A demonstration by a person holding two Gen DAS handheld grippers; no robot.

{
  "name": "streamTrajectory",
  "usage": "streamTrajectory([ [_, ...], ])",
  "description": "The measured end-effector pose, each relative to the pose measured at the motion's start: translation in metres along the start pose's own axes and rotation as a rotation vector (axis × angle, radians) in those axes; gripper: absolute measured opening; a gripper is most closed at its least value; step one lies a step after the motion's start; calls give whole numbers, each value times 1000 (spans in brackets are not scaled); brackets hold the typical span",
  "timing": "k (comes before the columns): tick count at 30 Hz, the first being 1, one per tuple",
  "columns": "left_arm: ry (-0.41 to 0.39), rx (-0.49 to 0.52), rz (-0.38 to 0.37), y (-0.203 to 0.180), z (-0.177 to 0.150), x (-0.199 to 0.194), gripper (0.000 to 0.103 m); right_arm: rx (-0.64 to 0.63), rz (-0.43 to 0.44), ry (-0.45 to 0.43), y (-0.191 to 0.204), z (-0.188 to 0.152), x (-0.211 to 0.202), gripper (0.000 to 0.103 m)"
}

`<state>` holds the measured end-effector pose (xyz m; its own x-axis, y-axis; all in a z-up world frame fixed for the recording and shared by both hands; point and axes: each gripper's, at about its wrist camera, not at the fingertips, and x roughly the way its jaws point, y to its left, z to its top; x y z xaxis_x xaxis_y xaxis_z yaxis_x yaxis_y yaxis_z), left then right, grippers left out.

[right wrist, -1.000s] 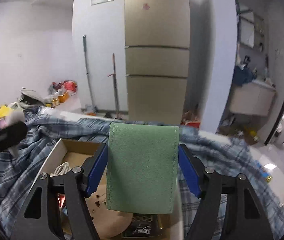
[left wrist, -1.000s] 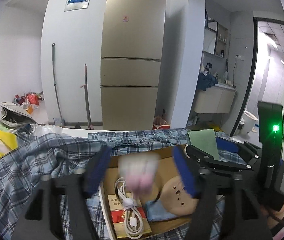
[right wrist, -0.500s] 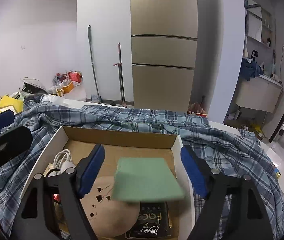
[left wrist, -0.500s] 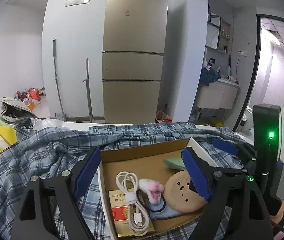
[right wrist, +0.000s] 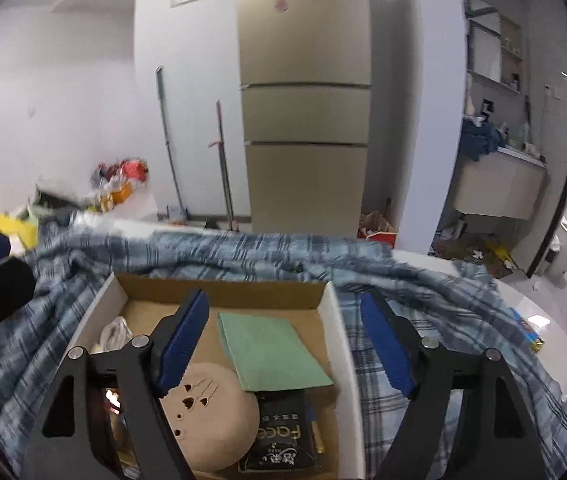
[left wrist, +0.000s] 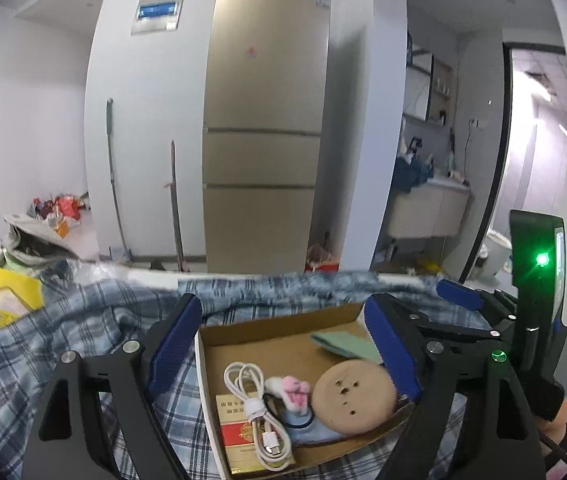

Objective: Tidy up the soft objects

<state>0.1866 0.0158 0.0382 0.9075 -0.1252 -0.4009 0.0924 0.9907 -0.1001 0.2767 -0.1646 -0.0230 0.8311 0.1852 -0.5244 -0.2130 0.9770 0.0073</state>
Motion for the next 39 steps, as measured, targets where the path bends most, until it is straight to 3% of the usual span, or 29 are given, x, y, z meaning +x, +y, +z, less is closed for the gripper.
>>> streamTrajectory([
  [4, -120, -5, 55, -8, 10, -39, 86, -66, -37, -77, -1, 13, -43, 78],
  [10, -197, -24, 9, -14, 21, -98, 86, -39, -42, -197, -9, 18, -119, 79],
  [12, -230, 1, 14, -19, 21, -121, 86, -29, -38, -247, -10, 17, -145, 86],
  [14, -255, 23, 18, -23, 18, -139, 86, -8, -29, -303, -12, 14, -171, 103],
  [16, -285, 46, 22, -29, 12, -160, 93, 9, -29, -345, -13, 8, -192, 103],
  [17, -299, 54, 31, -31, 11, -168, 102, 12, -23, -360, -12, 5, -201, 103],
  [23, -375, 81, 50, -39, -13, -210, 103, -3, -18, -421, -8, -18, -242, 103],
  [30, -355, 80, 30, -37, -53, -221, 103, 7, 14, -455, -15, -52, -264, 103],
  [39, -334, 89, 40, -32, -95, -198, 103, 10, 21, -375, -19, -103, -226, 103],
])
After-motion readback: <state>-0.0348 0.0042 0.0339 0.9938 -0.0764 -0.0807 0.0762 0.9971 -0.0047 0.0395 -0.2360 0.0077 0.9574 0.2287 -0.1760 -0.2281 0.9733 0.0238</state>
